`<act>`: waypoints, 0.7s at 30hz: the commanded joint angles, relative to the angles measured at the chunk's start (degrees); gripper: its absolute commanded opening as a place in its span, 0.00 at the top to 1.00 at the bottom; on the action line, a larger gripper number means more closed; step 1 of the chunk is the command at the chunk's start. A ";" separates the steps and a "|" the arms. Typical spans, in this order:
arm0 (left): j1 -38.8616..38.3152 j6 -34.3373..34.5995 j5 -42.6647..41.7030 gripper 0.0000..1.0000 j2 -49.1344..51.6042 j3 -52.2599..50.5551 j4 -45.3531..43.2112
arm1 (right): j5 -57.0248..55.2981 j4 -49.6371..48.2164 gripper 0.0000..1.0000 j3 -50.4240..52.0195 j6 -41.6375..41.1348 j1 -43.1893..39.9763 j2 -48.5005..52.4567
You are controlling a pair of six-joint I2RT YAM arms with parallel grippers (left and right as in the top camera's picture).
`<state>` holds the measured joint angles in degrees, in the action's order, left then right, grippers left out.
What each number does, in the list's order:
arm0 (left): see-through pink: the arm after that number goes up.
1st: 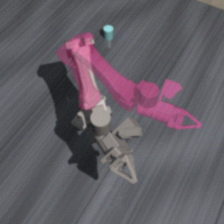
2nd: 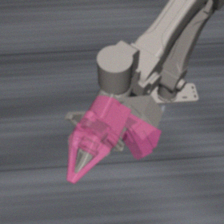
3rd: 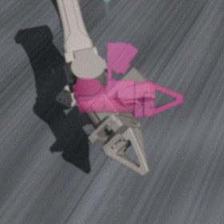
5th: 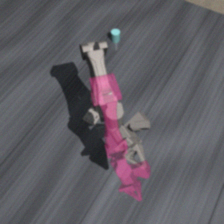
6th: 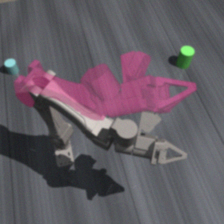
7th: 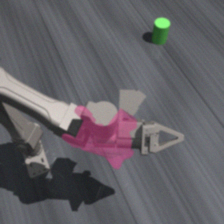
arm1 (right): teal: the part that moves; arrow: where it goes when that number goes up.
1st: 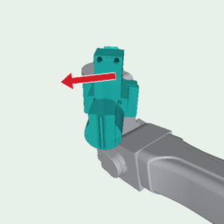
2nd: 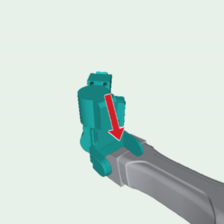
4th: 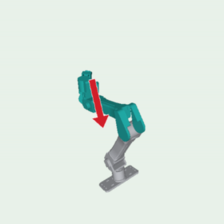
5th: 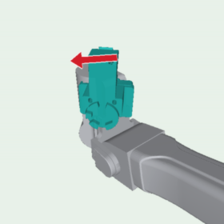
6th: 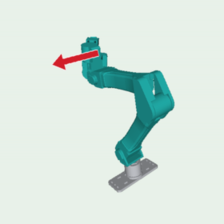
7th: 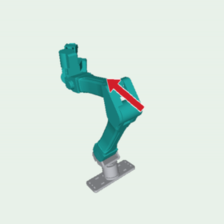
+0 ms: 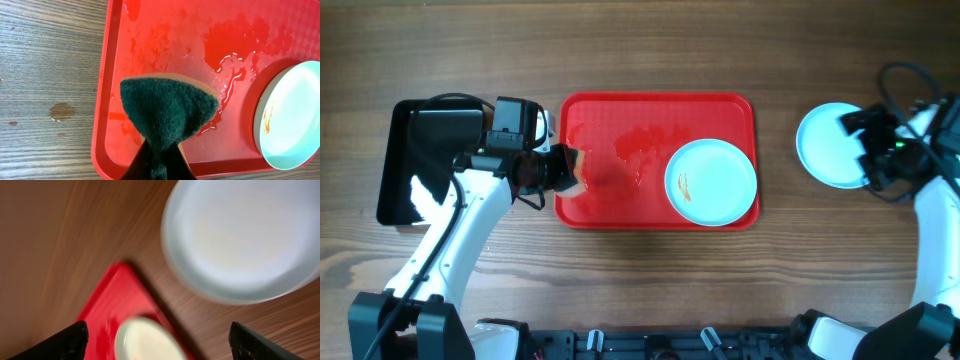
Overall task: Clean dirty plates on tray and stack at the side
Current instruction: 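Reach the right gripper to the last plate's rim on the red tray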
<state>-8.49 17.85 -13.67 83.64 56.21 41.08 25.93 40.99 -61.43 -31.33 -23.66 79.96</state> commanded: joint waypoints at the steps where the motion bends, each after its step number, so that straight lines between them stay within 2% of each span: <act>1: 0.35 -0.90 -2.45 0.96 0.50 -0.11 -0.17 | -0.59 -0.87 0.09 1.31 4.96 7.80 0.46; 4: 0.35 -0.92 -2.45 0.96 0.50 -0.11 -0.15 | -7.61 -2.84 0.11 3.43 9.51 16.04 1.14; 10: 0.35 -0.94 -2.43 0.96 0.50 -0.11 -0.07 | -22.08 -4.98 0.13 3.72 10.36 28.17 5.62; 14: 0.35 -0.94 -2.40 0.96 0.50 -0.11 0.31 | -25.75 -6.73 0.13 3.72 13.46 30.95 10.86; 17: 0.35 -0.96 -2.38 0.96 0.50 -0.11 0.28 | -25.70 -7.52 0.18 3.72 16.50 31.10 15.34; 20: 0.35 -0.96 -2.38 0.96 0.50 -0.11 0.28 | -25.66 -7.98 0.29 3.69 21.03 31.10 18.29; 21: 0.35 -0.98 -2.38 0.96 0.50 -0.11 0.28 | -25.68 -8.09 0.30 3.69 21.75 31.10 18.62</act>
<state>-8.49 17.85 -14.94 83.64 56.21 41.34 2.66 33.52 -58.37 -15.59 7.31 96.38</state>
